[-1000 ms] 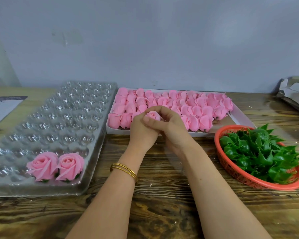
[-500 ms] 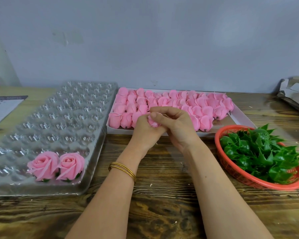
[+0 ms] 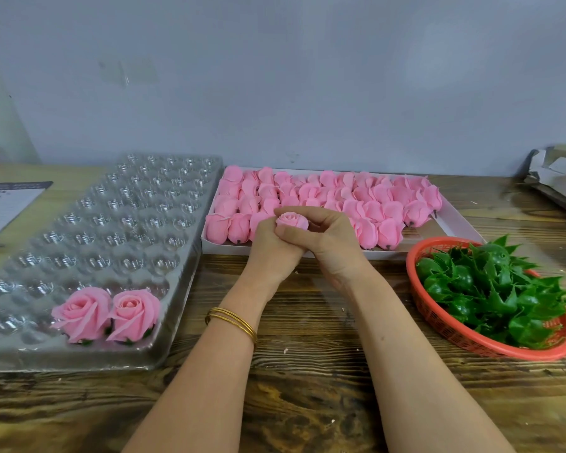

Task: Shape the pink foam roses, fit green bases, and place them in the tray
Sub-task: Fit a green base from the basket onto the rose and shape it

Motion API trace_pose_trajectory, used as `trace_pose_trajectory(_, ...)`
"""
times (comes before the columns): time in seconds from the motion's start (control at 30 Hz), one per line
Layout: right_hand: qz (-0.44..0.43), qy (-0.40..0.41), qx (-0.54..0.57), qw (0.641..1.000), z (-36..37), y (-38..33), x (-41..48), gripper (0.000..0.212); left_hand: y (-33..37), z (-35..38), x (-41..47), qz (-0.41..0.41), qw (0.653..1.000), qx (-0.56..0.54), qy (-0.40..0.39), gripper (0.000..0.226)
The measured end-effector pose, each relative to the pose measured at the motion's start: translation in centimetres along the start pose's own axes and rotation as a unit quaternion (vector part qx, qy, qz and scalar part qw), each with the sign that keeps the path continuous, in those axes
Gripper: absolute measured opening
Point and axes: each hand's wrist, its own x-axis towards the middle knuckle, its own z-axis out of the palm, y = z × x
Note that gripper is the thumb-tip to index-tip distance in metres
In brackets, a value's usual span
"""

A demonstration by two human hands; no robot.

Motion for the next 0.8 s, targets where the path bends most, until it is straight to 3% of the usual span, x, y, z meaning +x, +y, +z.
trace_pose_trajectory(0.23,0.025,-0.040,-0.049,0.998,0.1,0.0,-0.1,0.034,0.1,0.0,0.1,0.006,0.997,0.071,0.023,0.033)
trace_pose_trajectory(0.37,0.015,0.006,-0.039,0.999,0.1,-0.3,0.2,0.033,0.1,-0.1,0.1,0.021,0.997,0.073,0.002,0.013)
trace_pose_trajectory(0.53,-0.055,0.068,-0.084,0.993,0.0,-0.3,0.5,0.015,0.2,0.2,-0.1,0.055,0.984,0.165,-0.039,0.025)
trace_pose_trajectory(0.63,-0.077,0.069,-0.145,0.984,0.8,0.2,0.6,0.022,0.1,0.3,0.1,0.058,0.969,0.237,-0.033,0.030)
trace_pose_trajectory(0.8,-0.078,0.079,-0.210,0.971,1.2,1.3,0.6,0.029,-0.1,0.3,0.3,0.075,0.953,0.292,-0.027,0.014)
